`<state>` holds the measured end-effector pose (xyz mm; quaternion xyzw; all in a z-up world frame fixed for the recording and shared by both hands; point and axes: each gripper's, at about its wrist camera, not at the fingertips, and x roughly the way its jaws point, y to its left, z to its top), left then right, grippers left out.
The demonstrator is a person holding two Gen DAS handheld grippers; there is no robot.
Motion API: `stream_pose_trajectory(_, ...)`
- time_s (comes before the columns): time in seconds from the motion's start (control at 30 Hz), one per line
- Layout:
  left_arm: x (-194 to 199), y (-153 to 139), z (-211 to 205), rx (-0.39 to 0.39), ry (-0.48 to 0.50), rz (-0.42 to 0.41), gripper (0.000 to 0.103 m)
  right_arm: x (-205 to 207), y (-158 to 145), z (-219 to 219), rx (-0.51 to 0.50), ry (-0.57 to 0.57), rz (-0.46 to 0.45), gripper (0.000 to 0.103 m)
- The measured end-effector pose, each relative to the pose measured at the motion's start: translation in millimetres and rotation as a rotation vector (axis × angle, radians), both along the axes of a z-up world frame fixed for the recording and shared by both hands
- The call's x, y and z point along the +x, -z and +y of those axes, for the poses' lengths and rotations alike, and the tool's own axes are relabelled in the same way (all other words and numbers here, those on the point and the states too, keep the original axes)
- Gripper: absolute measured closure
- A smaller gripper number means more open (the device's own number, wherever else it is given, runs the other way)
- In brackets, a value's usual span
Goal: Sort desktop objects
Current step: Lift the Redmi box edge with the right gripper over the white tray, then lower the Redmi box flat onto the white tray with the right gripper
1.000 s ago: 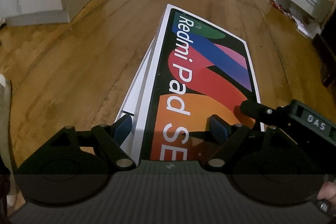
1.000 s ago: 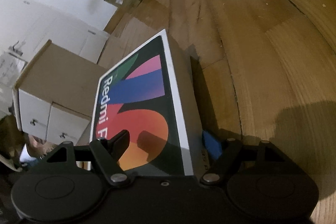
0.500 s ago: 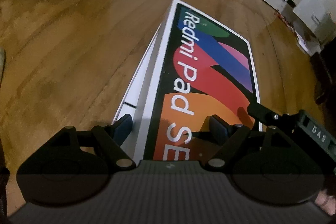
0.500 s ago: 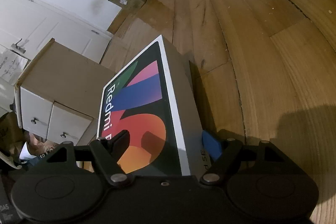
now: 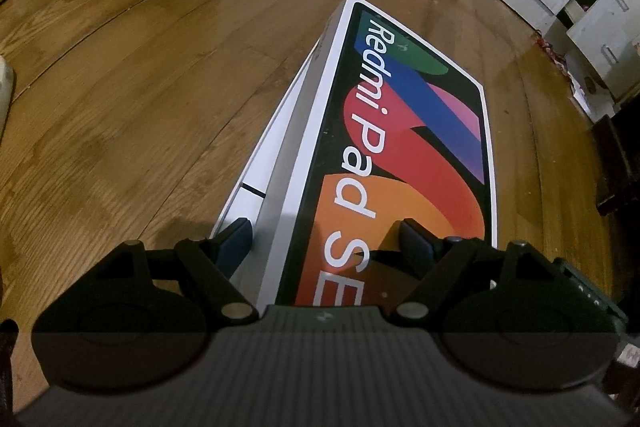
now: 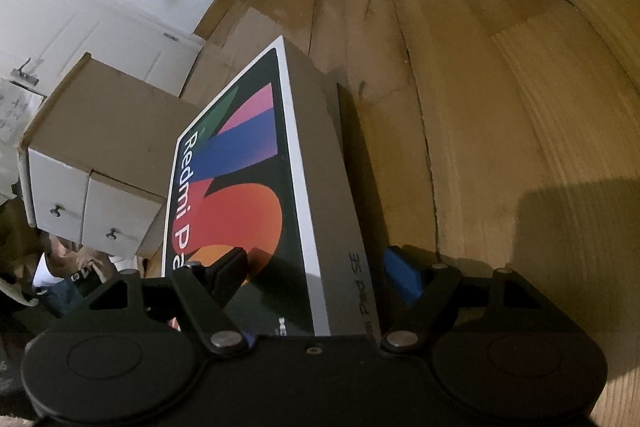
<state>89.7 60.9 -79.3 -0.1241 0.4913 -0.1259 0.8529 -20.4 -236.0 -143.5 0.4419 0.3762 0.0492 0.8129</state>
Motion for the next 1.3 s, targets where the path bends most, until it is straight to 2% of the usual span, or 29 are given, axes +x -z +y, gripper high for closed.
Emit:
stream_pose_trajectory(0.13,0.5,-1.0,1.2,-0.001,0.004,0.011,0.024,-5.5,7.8,-0.1,0.056,-0.037,0.003,0.022)
stream_pose_trajectory(0.3,-1.3,-6.1,0.4,0.005,0.009,0.006,0.024,-6.4,4.5,6.0,0.055,-0.076,-0.006,0.022)
stream_pose_trajectory(0.63,-1.9,-15.2,-1.6,0.051,0.016,0.044,0.023,-12.5,3.7,4.8,0.098,-0.021,-0.034,0.023)
stream_pose_trajectory(1.07,-2.8,-15.0,5.5,-0.001,-0.005,0.055,0.023,-19.3,0.8,-0.6,0.074,-0.028,-0.05,0.036)
stream_pose_trajectory(1.3,-3.4,-20.7,8.5,-0.01,-0.021,0.04,0.022,-22.1,-0.8,-3.1,0.112,-0.012,-0.079,0.037)
